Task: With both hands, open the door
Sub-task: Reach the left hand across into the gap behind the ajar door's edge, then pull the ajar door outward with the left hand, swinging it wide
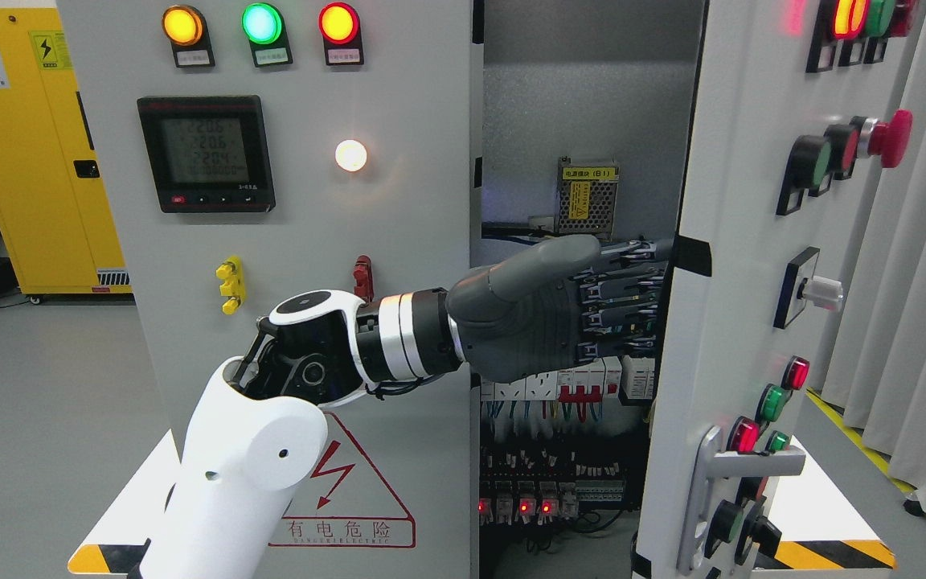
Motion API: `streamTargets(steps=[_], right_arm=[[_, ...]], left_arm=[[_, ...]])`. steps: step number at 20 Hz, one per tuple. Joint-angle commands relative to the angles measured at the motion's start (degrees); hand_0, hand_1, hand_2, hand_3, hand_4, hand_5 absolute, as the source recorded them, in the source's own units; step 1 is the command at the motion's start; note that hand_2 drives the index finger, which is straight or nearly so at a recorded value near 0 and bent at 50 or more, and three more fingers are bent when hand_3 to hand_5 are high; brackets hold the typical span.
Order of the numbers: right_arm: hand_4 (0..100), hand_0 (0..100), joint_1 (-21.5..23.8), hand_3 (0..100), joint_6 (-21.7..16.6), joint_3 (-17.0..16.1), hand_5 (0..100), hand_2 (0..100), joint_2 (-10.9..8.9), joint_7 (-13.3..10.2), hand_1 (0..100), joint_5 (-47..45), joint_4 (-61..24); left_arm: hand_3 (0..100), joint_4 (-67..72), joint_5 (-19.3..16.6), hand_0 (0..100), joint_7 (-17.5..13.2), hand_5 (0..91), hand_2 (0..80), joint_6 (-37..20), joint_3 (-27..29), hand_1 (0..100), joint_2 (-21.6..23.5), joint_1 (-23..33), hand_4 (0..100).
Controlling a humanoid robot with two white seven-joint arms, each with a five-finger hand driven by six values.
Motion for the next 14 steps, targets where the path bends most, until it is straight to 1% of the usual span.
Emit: streamTargets(steps=[1,2,5,14], right_arm=[[0,0,1.2,0,0.0,7.3,0,4,-0.02,0.0,50,0.9,-0.1],[0,0,1.2,0,0.0,7.3,0,4,-0.02,0.0,50,0.9,-0.1],[0,0,1.2,0,0.0,7.3,0,4,-0.02,0.0,50,0.9,-0.1],[0,0,1.2,0,0.0,7.3,0,4,-0.02,0.0,50,0.9,-0.2]], left_arm=[[0,2.1,-0.1,12,0.2,0.0,0.0,-0.2,-1.3,56,-4.0,-0.4,0],[0,2.1,-0.1,12,0.4,0.0,0.0,-0.2,-1.3,56,-4.4,-0.4,0],[0,1.8,-0.1,12,3.3,0.0,0.0,-0.2,-1.3,56,-5.5,-0.3,0],[0,1.4,0.5,12,3.5,0.0,0.0,-0.1,-1.4,56,-6.8,-0.5,0]])
